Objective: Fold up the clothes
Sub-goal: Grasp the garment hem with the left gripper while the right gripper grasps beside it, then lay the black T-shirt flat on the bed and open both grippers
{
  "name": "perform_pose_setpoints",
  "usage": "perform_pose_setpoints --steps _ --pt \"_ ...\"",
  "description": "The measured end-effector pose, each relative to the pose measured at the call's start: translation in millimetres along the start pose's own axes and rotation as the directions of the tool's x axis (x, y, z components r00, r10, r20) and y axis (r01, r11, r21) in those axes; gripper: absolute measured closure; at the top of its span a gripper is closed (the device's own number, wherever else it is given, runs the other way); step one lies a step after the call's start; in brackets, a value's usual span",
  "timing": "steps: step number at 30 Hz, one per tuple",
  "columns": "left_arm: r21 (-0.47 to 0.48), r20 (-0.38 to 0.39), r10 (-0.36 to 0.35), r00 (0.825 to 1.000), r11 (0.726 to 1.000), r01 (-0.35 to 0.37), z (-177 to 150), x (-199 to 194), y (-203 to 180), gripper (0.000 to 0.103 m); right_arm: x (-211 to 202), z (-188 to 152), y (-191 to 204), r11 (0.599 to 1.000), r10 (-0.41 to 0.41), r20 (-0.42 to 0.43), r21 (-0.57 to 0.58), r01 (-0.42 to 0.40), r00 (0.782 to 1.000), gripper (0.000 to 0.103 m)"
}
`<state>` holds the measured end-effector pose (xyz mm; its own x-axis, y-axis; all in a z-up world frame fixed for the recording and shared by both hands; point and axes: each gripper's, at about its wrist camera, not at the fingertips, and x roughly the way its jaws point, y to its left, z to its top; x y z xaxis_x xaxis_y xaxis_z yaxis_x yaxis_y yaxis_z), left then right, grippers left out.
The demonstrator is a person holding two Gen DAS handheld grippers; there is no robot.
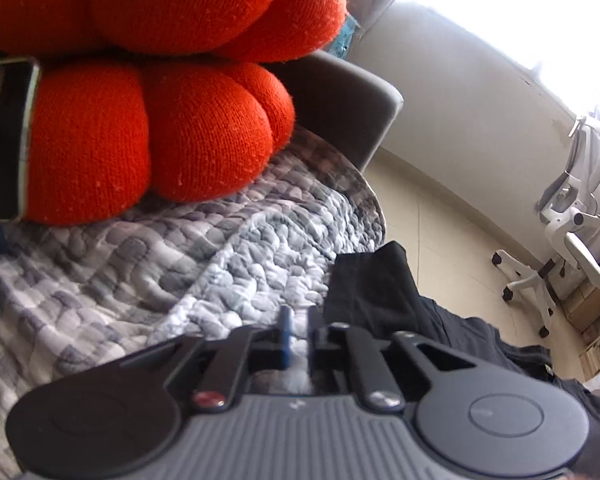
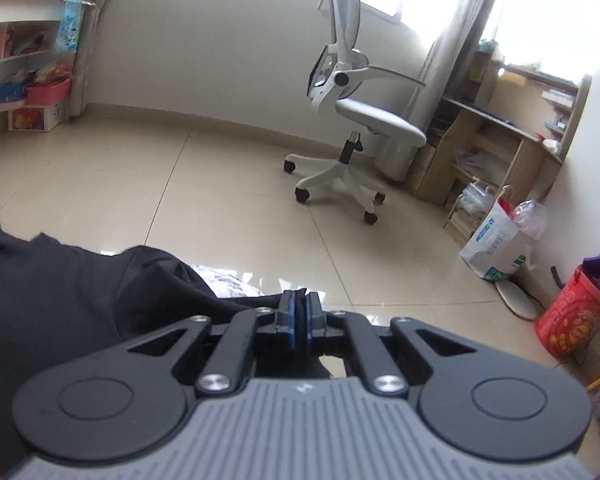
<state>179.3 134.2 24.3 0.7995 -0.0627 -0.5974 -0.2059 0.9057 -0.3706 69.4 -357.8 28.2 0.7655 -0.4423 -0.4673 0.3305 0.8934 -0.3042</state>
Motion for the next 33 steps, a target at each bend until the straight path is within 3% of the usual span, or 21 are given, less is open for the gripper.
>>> perform_pose_setpoints --steps 1,3,6,10,13,14,16,17,20,24,27,29,33 --pt "-0.011 -0.004 -0.005 1.000 1.000 0.005 0.3 2.1 -0.5 0.072 -4.6 0.6 6.9 0.999 -0.010 0.025 -0.036 0.011 1.000 0.099" --pt "-0.039 -0.006 -0.026 1.000 0.999 0.025 0.5 9.1 -2.0 0.047 -10.1 3.5 10.1 0.999 -0.017 0.053 -0.043 0.020 0.998 0.099" --pt "-0.031 -0.003 -0.037 0.999 0.999 0.037 2.6 20.2 -10.8 0.037 -8.8 10.3 13.9 1.000 -0.024 0.065 -0.008 0.024 0.998 0.099" --pt "0.028 -0.011 -0.017 1.000 0.999 0.017 6.1 44.2 -26.9 0.037 -13.5 15.4 22.4 0.998 -0.051 0.088 0.024 0.050 0.995 0.091" --pt "0.096 -0.025 -0.003 1.000 0.995 0.005 5.1 57.0 -38.5 0.046 -23.3 16.9 23.2 0.998 -0.047 0.117 0.050 0.042 0.992 0.087" --pt "0.124 -0.030 -0.004 1.000 0.992 0.008 4.0 59.1 -42.0 0.070 -23.1 20.2 20.4 0.998 -0.025 0.123 0.061 0.017 0.992 0.083" --pt "0.151 -0.010 -0.024 1.000 0.988 0.025 3.0 56.4 -42.9 0.093 -28.4 24.6 20.1 0.997 0.021 0.143 0.067 -0.031 0.989 0.068" --pt "0.148 -0.002 -0.029 1.000 0.989 0.029 4.1 55.1 -41.6 0.098 -33.2 25.9 21.9 0.997 0.044 0.155 0.063 -0.054 0.987 0.063" --pt "0.143 0.044 -0.018 0.999 0.990 0.012 8.9 48.2 -36.1 0.099 -44.8 28.9 32.3 0.985 0.161 0.162 0.034 -0.169 0.974 0.063" --pt "0.045 0.097 -0.023 0.995 0.999 0.019 20.7 31.8 -17.3 0.099 -30.3 24.0 53.3 0.968 0.251 0.081 -0.013 -0.251 0.965 0.063" --pt "0.111 0.122 0.015 0.992 0.993 -0.029 18.9 29.0 -19.5 0.099 -19.3 20.3 69.0 0.949 0.314 0.016 -0.043 -0.313 0.949 0.063" --pt "0.168 0.088 0.048 0.995 0.984 -0.062 13.0 36.3 -24.8 0.098 -12.3 17.9 79.0 0.934 0.351 -0.025 -0.059 -0.352 0.936 0.063" --pt "0.098 0.048 0.056 0.997 0.993 -0.061 12.5 41.1 -12.5 0.091 -7.2 14.5 77.7 0.940 0.340 -0.008 -0.025 -0.341 0.940 0.054"
